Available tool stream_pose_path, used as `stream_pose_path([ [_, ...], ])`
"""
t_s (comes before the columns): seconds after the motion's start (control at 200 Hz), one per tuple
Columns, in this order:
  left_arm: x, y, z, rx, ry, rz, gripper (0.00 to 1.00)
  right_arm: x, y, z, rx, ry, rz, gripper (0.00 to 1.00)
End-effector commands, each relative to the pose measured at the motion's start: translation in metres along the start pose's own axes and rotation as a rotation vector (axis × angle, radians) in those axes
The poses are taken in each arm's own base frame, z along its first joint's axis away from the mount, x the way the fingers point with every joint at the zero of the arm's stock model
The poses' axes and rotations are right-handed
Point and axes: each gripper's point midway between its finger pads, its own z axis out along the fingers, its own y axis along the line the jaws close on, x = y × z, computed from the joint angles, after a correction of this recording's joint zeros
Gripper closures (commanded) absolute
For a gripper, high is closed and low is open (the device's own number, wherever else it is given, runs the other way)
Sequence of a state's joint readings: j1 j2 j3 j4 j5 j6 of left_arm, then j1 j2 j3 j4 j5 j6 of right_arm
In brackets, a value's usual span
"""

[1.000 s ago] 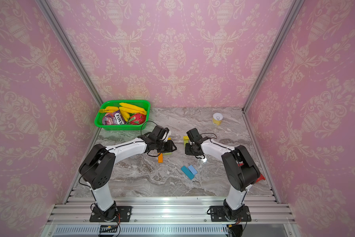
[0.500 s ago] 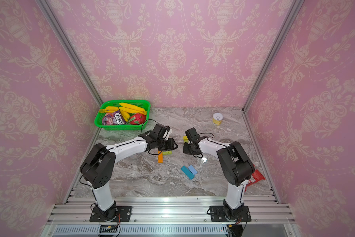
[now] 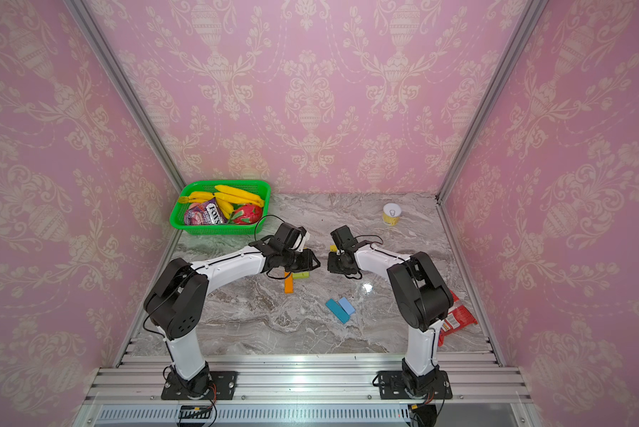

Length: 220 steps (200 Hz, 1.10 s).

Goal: Assemble the letter p with building blocks
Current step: Assemble the building block at the center of the board.

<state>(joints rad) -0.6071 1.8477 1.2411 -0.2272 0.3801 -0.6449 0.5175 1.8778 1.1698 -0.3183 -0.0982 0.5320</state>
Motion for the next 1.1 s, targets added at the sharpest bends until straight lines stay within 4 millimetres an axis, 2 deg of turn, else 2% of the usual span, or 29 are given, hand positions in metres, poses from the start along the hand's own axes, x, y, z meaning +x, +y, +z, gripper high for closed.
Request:
stream_pose_path([
  [0.0, -0.0012, -0.0007, -0.0019, -0.011, 0.004, 0.016, 0.62, 0.0002, -0.0049, 0.0046, 0.024, 0.020, 0.006, 0.69],
  [1.096, 0.0012, 0.0018, -0.0028, -0.022, 0.009, 0.020, 0.62, -0.0038, -0.0054, 0.0099, 0.030, 0.029, 0.002, 0.68],
])
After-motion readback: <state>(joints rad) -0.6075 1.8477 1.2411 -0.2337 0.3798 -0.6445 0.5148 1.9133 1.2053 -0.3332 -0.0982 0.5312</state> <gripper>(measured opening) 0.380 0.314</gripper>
